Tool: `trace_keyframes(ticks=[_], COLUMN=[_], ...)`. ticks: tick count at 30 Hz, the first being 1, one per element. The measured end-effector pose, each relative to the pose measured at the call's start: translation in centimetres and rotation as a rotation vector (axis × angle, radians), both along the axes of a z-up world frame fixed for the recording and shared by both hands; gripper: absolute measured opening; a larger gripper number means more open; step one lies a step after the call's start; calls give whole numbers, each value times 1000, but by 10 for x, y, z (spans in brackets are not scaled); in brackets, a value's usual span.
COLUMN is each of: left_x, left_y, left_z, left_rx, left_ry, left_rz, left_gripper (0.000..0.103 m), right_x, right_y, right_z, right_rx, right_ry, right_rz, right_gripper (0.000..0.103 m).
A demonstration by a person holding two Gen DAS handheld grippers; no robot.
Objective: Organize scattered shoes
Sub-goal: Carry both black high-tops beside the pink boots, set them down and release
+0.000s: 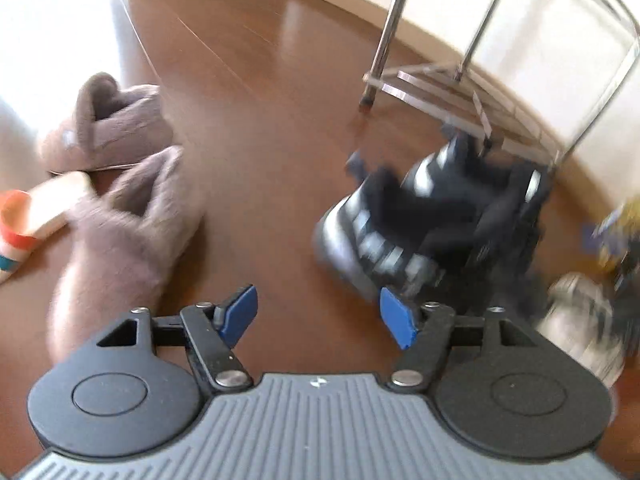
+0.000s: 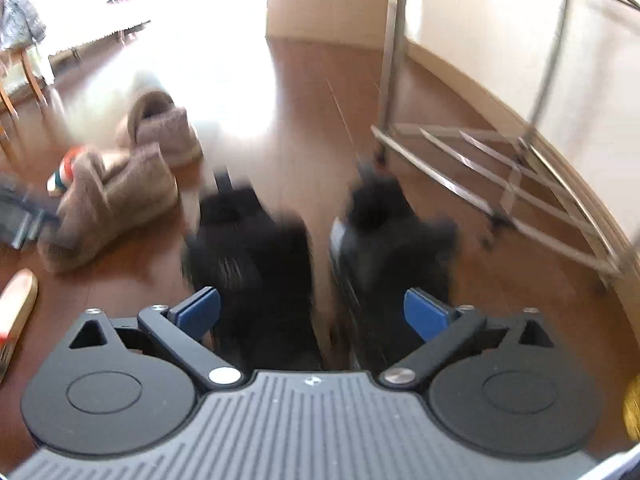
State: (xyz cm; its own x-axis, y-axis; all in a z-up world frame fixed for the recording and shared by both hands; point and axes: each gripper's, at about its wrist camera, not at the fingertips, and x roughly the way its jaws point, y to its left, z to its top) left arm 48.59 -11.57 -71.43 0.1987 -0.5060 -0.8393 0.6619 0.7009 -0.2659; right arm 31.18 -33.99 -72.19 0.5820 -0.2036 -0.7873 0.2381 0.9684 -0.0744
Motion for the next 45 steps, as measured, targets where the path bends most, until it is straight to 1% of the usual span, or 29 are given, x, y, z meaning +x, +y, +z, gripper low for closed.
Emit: trace_keyframes(ticks=[1, 2, 3, 4, 5, 6, 8, 10, 12, 13, 14, 16, 18, 20, 22, 27, 30, 31, 32, 33, 34, 36, 37, 39, 40, 41, 42, 43, 45], left_x=[7, 12, 17, 19, 20, 21, 22, 21, 16, 12, 10, 7, 4, 0, -4, -12, -14, -12, -11, -9, -7, -6, -6, -6, -7, -7, -8, -9, -11], left_y=[-15, -27, -38, -50, -61, -73, -89, -101, -110, -114, -117, -124, -131, -138, -140, -144, -144, -143, -143, -142, -141, -141, -141, -142, -143, -143, -143, -143, -144], left_z=[-3, -7, -10, -16, -25, -33, -43, -51, -56, -57, -56, -55, -54, -53, -52, -54, -55, -56, -57, -58, -59, -60, -60, -60, -60, -60, -60, -60, -60], left_rx=[-10, -6, -2, 17, 45, 73, 102, 117, 138, 146, 149, 147, 156, 156, 153, 161, 171, 171, 170, 167, 163, 162, 165, 172, 175, 178, 179, 179, 180], left_ry=[31, 51, 71, 76, 72, 68, 42, 41, 28, 8, -10, -44, -65, -73, -76, -84, -80, -67, -54, -41, -27, -22, -25, -31, -35, -38, -41, -44, -43], left_rz=[-2, -9, -15, -21, -26, -31, -54, -80, -89, -100, -109, -127, -145, -152, -152, -132, -127, -120, -113, -108, -104, -105, -108, -118, -123, -128, -133, -138, -144], left_gripper=[77, 77, 77, 77, 74, 72, 70, 57, 56, 56, 56, 55, 55, 55, 55, 55, 55, 55, 55, 55, 55, 55, 55, 55, 55, 55, 55, 55, 55], right_x=[-6, -11, -10, -6, -4, 0, 7, 20, 28, 32, 35, 34, 33, 29, 27, 23, 23, 24, 25, 25, 29, 36, 45, 52, 54, 55, 53, 48, 40], right_y=[8, 16, 22, 30, 33, 35, 37, 37, 35, 34, 35, 33, 32, 31, 28, 19, 24, 29, 34, 39, 48, 60, 66, 68, 69, 70, 71, 74, 70], right_z=[-7, -14, -23, -37, -45, -52, -59, -71, -82, -89, -92, -91, -89, -86, -84, -81, -78, -76, -74, -74, -74, -78, -83, -91, -96, -100, -99, -96, -91], right_rx=[-27, -51, -54, -51, -50, -52, -58, -43, -18, -12, -26, 5, 25, 43, 58, 104, 88, 65, 48, 37, 14, -44, -98, -109, -103, -97, -98, -96, -67], right_ry=[48, 92, 114, 163, 183, 185, 194, 221, 254, 276, 290, 291, 287, 279, 277, 268, 268, 248, 239, 240, 237, 240, 256, 263, 258, 253, 249, 239, 228], right_rz=[48, 91, 106, 122, 122, 119, 123, 113, 94, 82, 74, 48, 24, -15, -39, -75, -78, -82, -89, -89, -66, -26, -12, 2, 20, 36, 45, 58, 72], right_gripper=[95, 93, 88, 84, 82, 82, 82, 82, 82, 78, 79, 72, 68, 65, 60, 53, 50, 53, 58, 79, 89, 89, 88, 87, 93, 94, 91, 84, 79])
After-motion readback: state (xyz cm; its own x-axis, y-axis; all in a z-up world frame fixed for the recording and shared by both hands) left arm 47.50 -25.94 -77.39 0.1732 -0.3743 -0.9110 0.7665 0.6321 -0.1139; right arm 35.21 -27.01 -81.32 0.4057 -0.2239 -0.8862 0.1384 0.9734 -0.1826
